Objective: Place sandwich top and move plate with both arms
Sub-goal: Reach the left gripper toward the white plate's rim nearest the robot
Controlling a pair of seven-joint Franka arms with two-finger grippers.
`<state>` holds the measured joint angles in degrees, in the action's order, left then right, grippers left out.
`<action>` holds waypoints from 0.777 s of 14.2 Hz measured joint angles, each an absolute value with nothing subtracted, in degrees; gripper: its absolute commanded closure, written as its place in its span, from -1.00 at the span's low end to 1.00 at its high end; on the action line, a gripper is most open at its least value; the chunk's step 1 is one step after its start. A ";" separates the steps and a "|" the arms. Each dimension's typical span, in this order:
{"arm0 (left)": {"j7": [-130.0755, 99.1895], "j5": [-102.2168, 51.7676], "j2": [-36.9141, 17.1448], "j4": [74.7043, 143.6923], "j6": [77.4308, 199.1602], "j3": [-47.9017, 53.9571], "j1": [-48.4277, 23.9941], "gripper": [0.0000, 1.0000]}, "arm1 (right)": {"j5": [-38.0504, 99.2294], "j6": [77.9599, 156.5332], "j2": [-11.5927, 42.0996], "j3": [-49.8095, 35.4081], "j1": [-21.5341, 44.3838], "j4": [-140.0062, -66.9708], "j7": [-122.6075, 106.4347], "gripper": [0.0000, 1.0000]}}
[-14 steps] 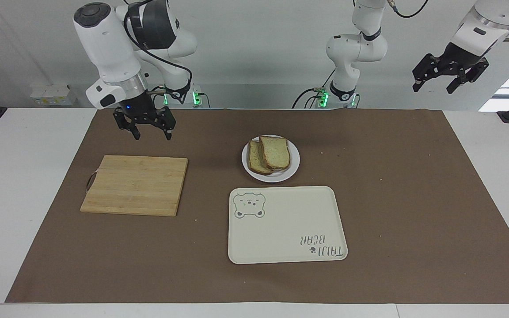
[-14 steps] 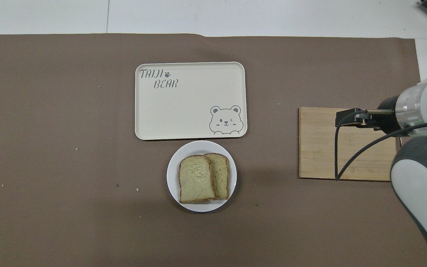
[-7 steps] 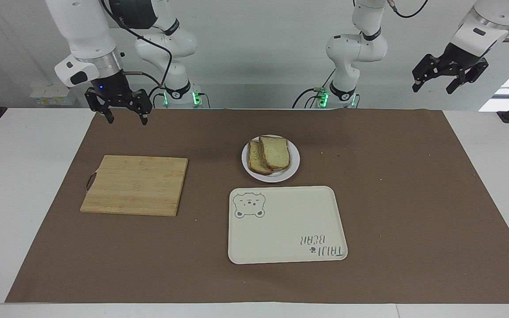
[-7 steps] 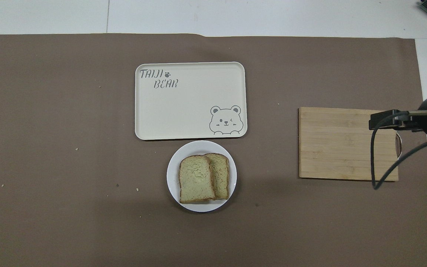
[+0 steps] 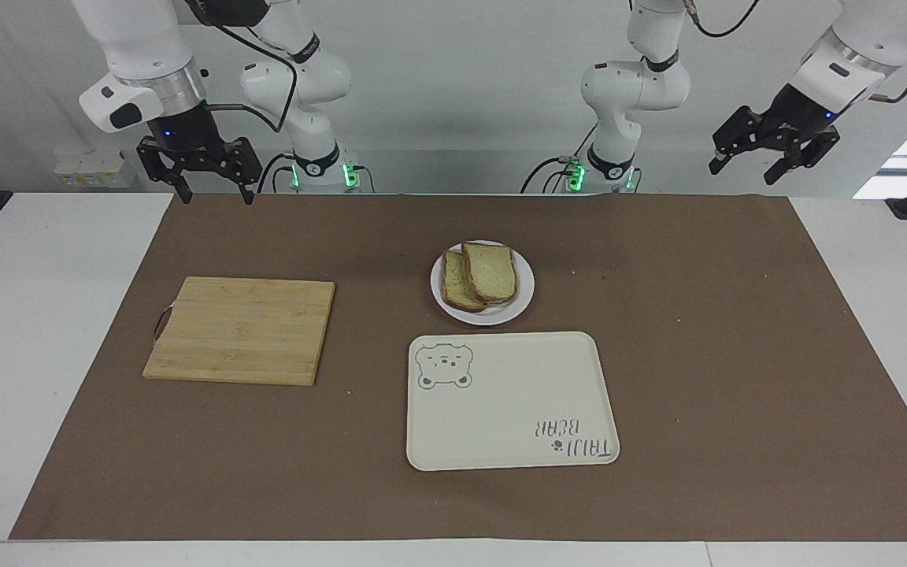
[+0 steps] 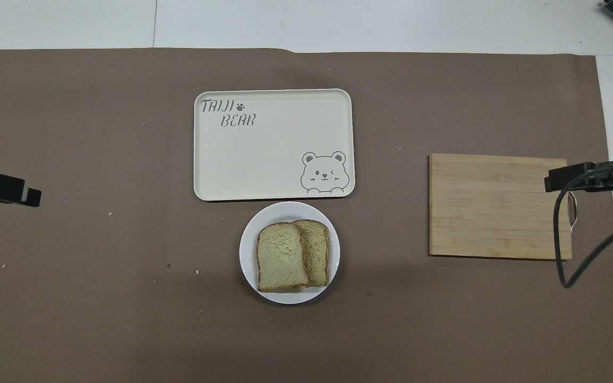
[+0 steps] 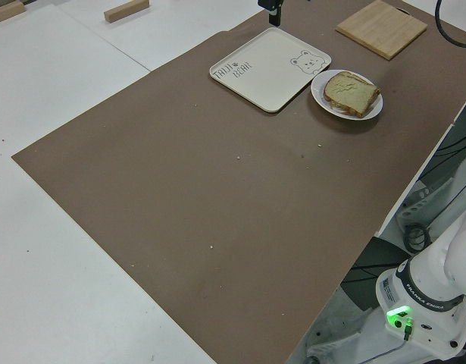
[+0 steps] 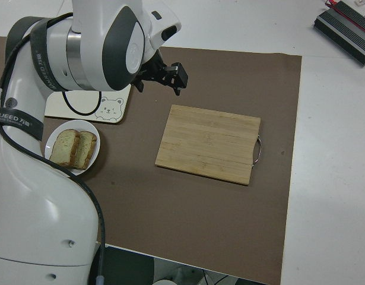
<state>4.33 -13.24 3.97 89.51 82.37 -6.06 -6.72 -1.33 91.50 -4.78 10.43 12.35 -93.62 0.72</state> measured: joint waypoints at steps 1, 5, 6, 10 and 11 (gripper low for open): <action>4.33 -15.29 5.07 93.16 84.77 -6.01 -6.83 -1.00 | -1.33 91.50 -4.78 10.37 12.35 -93.58 -0.14 -1.00; 4.67 -23.67 8.07 107.42 95.37 -5.24 -7.76 -1.00 | -1.30 91.50 -4.78 10.35 12.35 -93.48 -0.54 -1.00; 4.93 -24.79 8.24 110.36 98.24 -5.18 -9.00 -1.00 | -1.28 91.50 -4.78 10.35 12.35 -93.46 -0.54 -1.00; 8.02 -32.85 8.45 118.42 104.91 -4.82 -12.72 -1.00 | -0.95 91.42 -4.78 10.44 12.34 -93.45 -0.54 -1.00; 10.18 -34.93 8.49 120.49 106.30 -4.86 -12.74 -0.97 | -0.92 91.35 -4.78 10.45 12.34 -93.45 -0.54 -1.00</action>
